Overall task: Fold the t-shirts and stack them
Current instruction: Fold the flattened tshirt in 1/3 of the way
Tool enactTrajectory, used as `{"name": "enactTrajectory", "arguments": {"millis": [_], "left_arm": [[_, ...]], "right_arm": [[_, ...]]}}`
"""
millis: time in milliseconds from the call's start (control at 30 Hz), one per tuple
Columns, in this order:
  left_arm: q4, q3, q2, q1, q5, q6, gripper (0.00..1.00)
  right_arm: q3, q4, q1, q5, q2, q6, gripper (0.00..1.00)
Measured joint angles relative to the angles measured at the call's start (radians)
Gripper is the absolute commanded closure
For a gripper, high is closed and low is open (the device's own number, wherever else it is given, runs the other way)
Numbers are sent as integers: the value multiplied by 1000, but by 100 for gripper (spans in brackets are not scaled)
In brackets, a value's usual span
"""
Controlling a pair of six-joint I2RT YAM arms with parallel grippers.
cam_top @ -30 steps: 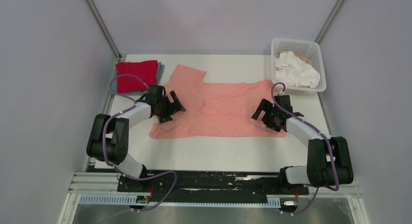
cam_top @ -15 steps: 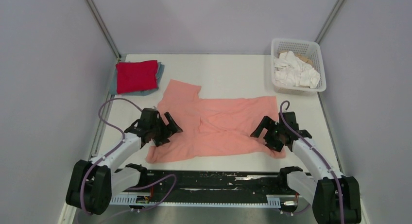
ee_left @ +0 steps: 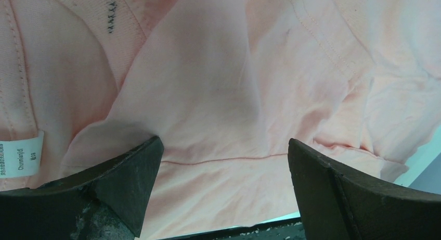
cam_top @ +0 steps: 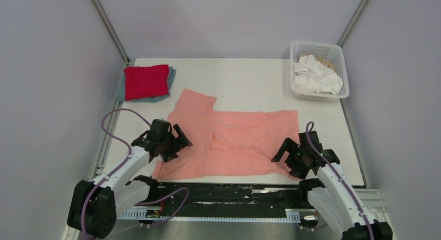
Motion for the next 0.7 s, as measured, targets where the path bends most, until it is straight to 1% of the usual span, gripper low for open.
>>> {"name": "enactTrajectory", "arguments": {"millis": [200,333,433,500,600,700], "left_arm": [[-31,9,-6,-1,-26,7,0],[-90,31,-8,-1,-67,19,0],[-135,57,-34,-1,-98,39,0],[-157,89,-65,-1,-123,52,0],[-158,168,-98,-1,-168,81,0],[-133,271,-80,-1,-229,117,0]], "right_arm": [[0,-43,53,52,-12,24,0],[0,-49,64,89,-76,41,0],[3,-39,64,106,-153,44,0],[11,-21,64,119,-201,44,0],[22,62,64,133,-250,43,0],[42,132,64,174,-223,17,0]]}}
